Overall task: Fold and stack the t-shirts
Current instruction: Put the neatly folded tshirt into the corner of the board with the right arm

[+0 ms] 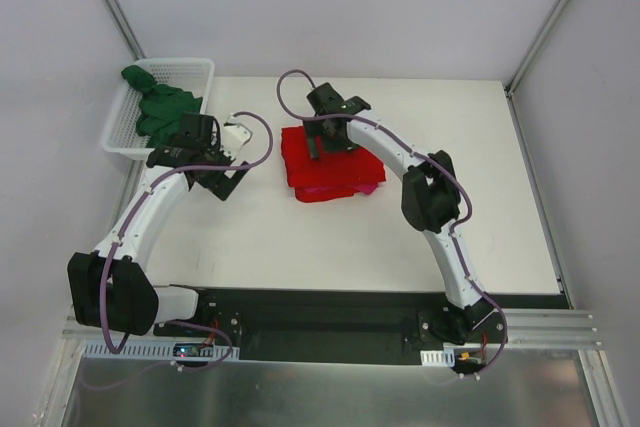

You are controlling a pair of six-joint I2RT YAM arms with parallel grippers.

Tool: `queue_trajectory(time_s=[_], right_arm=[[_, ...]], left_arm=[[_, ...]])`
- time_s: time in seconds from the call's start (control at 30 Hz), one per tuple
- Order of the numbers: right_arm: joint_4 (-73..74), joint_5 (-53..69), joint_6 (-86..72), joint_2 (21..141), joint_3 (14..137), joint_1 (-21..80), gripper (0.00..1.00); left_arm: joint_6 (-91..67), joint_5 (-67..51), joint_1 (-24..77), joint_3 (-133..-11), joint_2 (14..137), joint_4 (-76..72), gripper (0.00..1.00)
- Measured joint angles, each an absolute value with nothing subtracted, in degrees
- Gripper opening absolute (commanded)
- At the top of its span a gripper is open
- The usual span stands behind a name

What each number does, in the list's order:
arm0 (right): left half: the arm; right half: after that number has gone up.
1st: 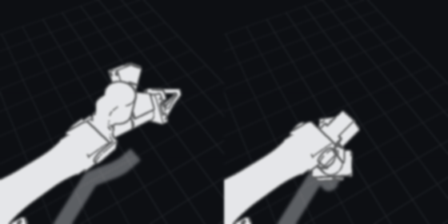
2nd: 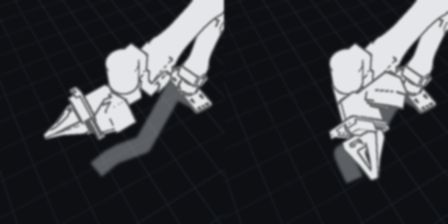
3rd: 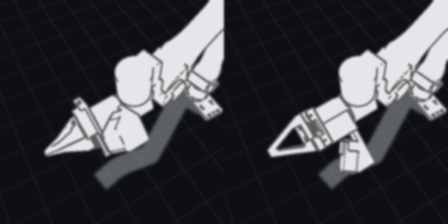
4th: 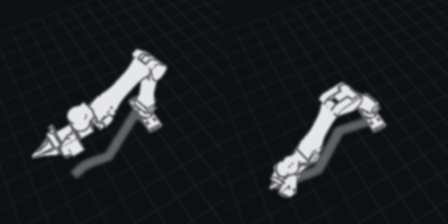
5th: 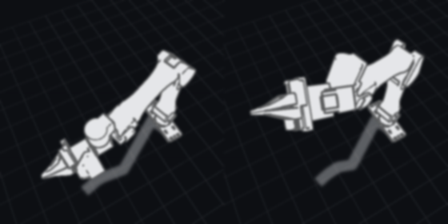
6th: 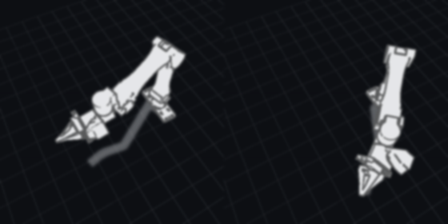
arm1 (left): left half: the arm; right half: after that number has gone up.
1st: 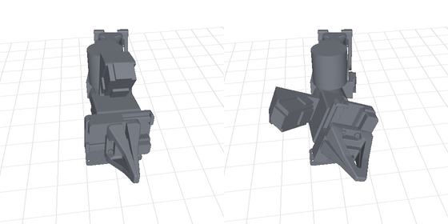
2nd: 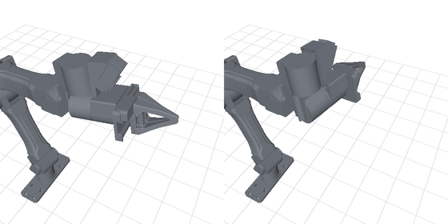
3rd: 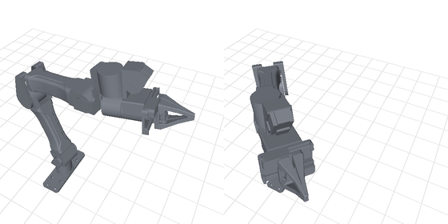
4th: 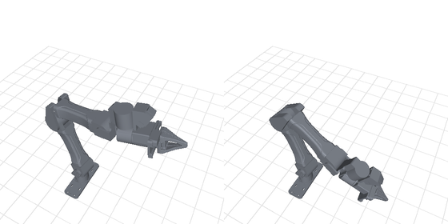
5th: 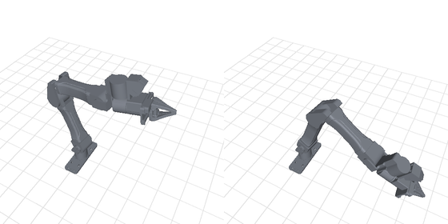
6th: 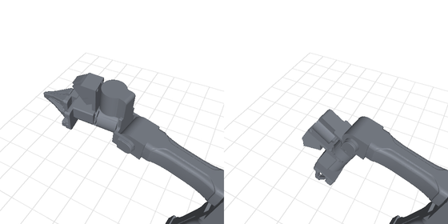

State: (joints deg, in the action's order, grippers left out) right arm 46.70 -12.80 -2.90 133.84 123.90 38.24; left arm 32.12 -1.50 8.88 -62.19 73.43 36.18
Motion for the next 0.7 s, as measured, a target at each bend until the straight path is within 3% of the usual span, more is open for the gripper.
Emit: queue_trajectory(time_s=[0.7], right_arm=[[42.48,-8.82,4.93,125.08,106.61,29.41,0.96]], left_arm=[[32.21,-2.83,8.88,-63.09,75.02,36.38,0.99]])
